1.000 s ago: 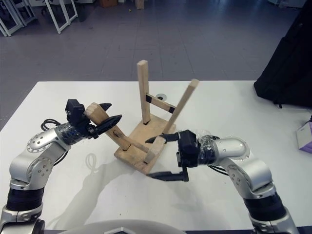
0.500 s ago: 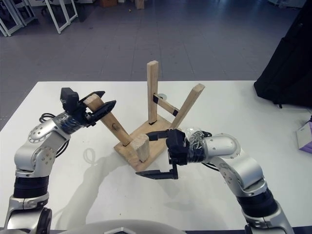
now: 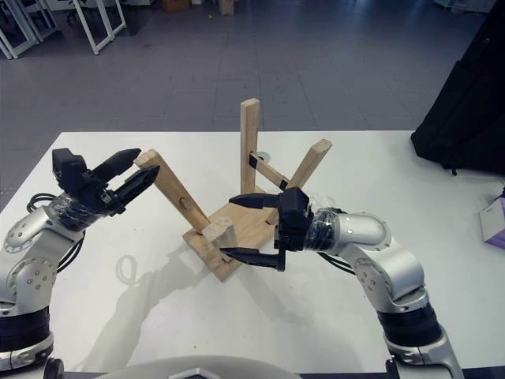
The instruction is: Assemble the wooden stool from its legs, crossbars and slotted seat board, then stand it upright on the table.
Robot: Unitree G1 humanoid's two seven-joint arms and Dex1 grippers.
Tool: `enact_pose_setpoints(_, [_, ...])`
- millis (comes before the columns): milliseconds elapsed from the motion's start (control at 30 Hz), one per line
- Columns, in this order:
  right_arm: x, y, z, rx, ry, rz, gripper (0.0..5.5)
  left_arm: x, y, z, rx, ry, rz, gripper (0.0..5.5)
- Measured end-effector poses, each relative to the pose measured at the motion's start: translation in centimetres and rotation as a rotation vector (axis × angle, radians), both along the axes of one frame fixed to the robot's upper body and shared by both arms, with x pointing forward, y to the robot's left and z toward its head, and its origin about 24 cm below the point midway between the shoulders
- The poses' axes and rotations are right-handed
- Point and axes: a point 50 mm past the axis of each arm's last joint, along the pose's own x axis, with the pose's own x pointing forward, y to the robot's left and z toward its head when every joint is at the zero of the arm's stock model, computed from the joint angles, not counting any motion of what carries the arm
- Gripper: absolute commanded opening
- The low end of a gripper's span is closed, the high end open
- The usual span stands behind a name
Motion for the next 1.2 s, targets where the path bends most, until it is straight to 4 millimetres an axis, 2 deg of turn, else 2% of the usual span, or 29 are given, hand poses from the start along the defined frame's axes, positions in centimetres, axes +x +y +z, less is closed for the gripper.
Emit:
enact_pose_setpoints(100, [-0.1,-1.8,-1.0,-0.032,0.076,-0.031,4.80,0.9,0.6,-1.7,0.081,0.054,0.087,3.26])
enact_pose_setpoints(133, [0.3,-3.1,-1.7,-0.049,0.122,-0.080,4.80,1.6,1.0,-2.0,0.103,0.067,0.140,3.26])
enact_pose_setpoints(233, [0.9,-5.8,-3.9,-0.125,0.222,-0.177,4.80,3.0,1.1,-2.3,0.143,0.050,0.219,3.26])
enact_pose_setpoints(300, [1.2,-6.9,-4.9,-0.179,0.235,-0.225,4.80,3.5,0.8,-2.6,0.164,0.043,0.232,3.26])
enact_pose_setpoints(467, [0.6,-7.6,-6.6,-0.230,0.285,-0.237,4.80,5.1,0.4,-2.6,0.189,0.011,0.280,3.26])
enact_pose_setpoints(567, [2.0,-8.2,-8.1,-0.257,0.274,-0.336,4.80,5.2,0.5,-2.6,0.199,-0.006,0.298,3.26])
enact_pose_setpoints(667, [4.0,-7.0,-8.3,-0.223,0.231,-0.351,4.80,5.0,1.1,-2.8,0.201,-0.005,0.314,3.26])
enact_pose_setpoints(767, [5.2,-5.7,-8.7,-0.188,0.209,-0.335,4.80,3.8,2.4,-3.9,0.243,0.034,0.314,3.26])
enact_pose_setpoints(867, [5.2,-5.5,-9.0,-0.193,0.207,-0.304,4.80,1.0,4.1,-4.8,0.400,0.039,0.217,3.26])
enact_pose_setpoints(900, [4.8,-5.5,-9.1,-0.197,0.205,-0.286,4.80,-0.6,4.9,-5.7,0.570,0.042,0.116,3.26])
enact_pose_setpoints(967, [3.9,-5.6,-9.5,-0.199,0.216,-0.267,4.80,-3.8,5.3,-8.0,0.718,0.137,-0.089,3.26])
enact_pose_setpoints(1000, [3.6,-5.5,-9.4,-0.195,0.218,-0.257,4.80,-4.9,4.9,-8.9,0.708,0.168,-0.161,3.26])
enact_pose_setpoints(1033, [3.5,-5.4,-9.3,-0.190,0.217,-0.248,4.80,-5.2,4.2,-8.9,0.693,0.154,-0.204,3.26])
enact_pose_setpoints(1100, [3.4,-5.3,-9.2,-0.188,0.224,-0.237,4.80,-5.5,2.0,-8.6,0.664,0.074,-0.318,3.26])
enact_pose_setpoints(1200, [3.7,-4.9,-8.9,-0.190,0.215,-0.205,4.80,-4.9,-0.2,-9.1,0.618,0.023,-0.349,3.26])
